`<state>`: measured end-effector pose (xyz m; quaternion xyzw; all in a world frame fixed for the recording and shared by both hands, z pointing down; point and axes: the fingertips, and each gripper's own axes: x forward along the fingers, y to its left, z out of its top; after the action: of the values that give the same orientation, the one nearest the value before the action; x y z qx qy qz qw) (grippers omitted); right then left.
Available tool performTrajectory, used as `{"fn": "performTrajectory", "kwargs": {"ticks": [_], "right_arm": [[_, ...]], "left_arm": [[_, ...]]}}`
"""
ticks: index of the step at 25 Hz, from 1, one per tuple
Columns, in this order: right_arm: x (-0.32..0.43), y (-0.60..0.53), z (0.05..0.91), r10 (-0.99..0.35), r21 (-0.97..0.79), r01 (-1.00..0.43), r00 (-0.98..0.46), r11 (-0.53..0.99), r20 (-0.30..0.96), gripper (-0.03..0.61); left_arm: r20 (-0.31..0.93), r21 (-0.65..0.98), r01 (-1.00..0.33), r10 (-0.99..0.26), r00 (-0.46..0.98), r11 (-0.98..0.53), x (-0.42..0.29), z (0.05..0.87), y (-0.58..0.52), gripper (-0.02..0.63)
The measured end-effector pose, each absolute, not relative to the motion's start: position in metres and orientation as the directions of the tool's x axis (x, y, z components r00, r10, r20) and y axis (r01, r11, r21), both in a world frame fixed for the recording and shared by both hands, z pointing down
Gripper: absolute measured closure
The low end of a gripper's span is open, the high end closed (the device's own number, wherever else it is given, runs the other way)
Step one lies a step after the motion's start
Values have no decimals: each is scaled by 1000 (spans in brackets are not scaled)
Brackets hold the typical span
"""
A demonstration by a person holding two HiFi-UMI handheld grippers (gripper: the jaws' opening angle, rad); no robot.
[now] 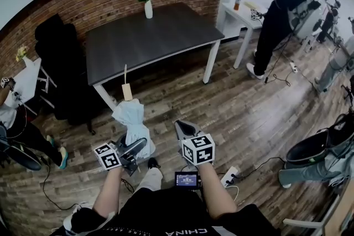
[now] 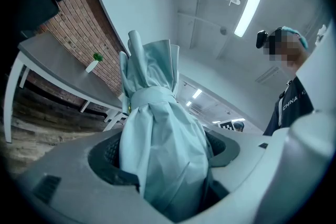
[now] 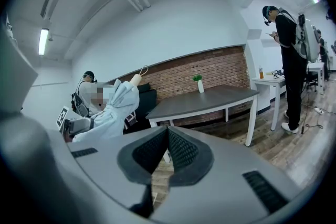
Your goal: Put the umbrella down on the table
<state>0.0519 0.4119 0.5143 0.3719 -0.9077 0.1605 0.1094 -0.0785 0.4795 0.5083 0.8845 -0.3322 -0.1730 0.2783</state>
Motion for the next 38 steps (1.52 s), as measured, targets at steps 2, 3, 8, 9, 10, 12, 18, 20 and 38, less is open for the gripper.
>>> {"fn": "performTrajectory", "kwargs": {"ticks": [2,3,8,9,10,12,18,20,38], "right_arm": [[51,390,514,-644,-210,-717,-692,665,325,569],[51,379,514,-648,-210,-722,-687,659,330,569],[36,322,511,-666,-209,-747,-660,631,348,569],[31,311,510,-669,-207,-752,-654,626,352,569],[27,302,509,-672,-207,-756,-649,621,357,569],[17,284,507,-677,-212,-762,-643,612,359,569],[-10,240,500,-691,-210,-779,-623,591,367,569],[-16,225,498,-699,-206,-787,-613,582,367,569],[-40,146,509,-732,-231,-833,-553,504,397,569]], "left_arm": [[-121,617,-482,-680,723,-622,-82,509,453,255],[-120,620,-478,-678,726,-622,-85,510,441,255],[-106,623,-461,-652,751,-632,-106,511,385,255],[-104,622,-457,-646,756,-635,-110,511,375,255],[-102,622,-453,-640,762,-639,-115,509,365,255],[-99,621,-446,-628,772,-645,-124,507,346,255],[-99,625,-407,-585,805,-666,-142,502,298,255],[-104,625,-392,-570,815,-675,-146,501,284,255],[-92,657,-341,-521,849,-672,-181,514,203,255]]}}
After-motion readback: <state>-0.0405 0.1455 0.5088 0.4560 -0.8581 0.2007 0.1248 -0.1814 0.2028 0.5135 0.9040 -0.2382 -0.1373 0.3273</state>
